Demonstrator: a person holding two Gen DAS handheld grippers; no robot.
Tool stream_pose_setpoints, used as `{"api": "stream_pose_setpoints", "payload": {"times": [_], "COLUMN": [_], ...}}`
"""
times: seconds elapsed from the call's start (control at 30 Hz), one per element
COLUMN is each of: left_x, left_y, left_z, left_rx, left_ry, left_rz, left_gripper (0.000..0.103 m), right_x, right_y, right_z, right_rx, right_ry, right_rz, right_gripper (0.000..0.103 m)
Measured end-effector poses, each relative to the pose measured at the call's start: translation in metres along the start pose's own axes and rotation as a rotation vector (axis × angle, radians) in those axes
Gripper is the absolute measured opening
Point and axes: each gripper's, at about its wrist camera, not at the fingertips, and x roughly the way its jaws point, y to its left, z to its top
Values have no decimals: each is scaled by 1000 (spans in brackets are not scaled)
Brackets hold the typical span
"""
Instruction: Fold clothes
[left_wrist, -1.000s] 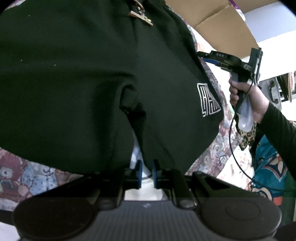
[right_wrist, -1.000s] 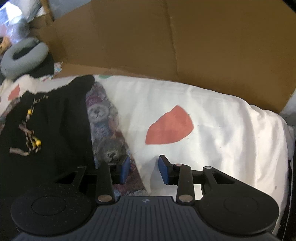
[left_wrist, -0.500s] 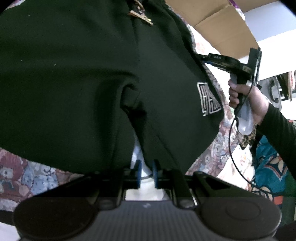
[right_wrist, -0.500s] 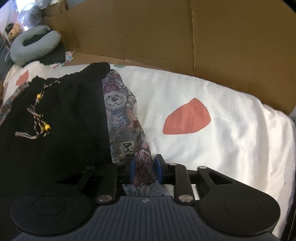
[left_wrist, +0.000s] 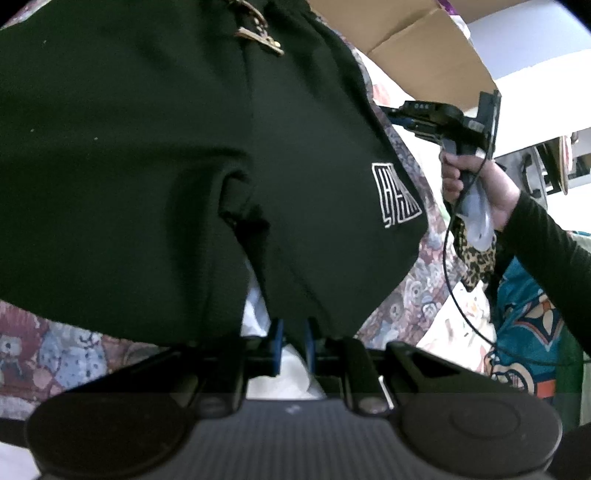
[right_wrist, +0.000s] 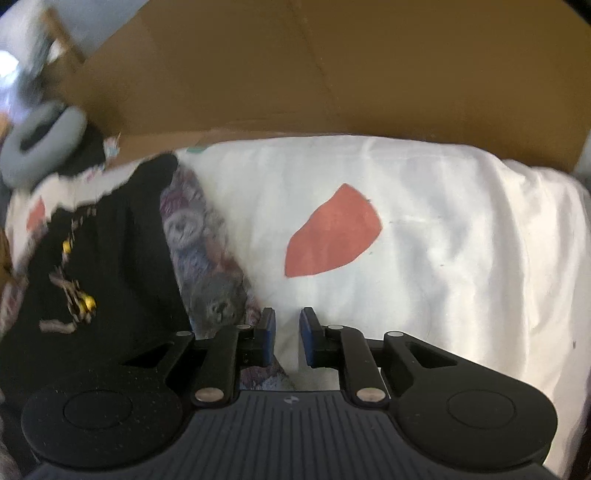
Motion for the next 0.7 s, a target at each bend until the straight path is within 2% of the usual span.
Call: {"api": "stream_pose_setpoints", "payload": {"times": [0.17,0.3,0.47,0.7], "left_x": [-1,2,1,0], "left_y": [2,3,4,6], "left_z": [0,-1,-1,-1], "left_rx": [-6,-9,-11,-13], "left_ry": [-4,-4,-3,-4], "left_rz": [3,6,9,12], "left_gripper": [12,12,12,12], "right_x": [-5,-14,-7,-8], "right_y": [4,-7,-3,0], "right_z": [1,7,4,4], "right_rx": [-11,43,25,9], "right_ry": [-23,-61,-31,-37], "right_rz": [-9,3,19,16], "right_gripper": [21,21,21,21]}}
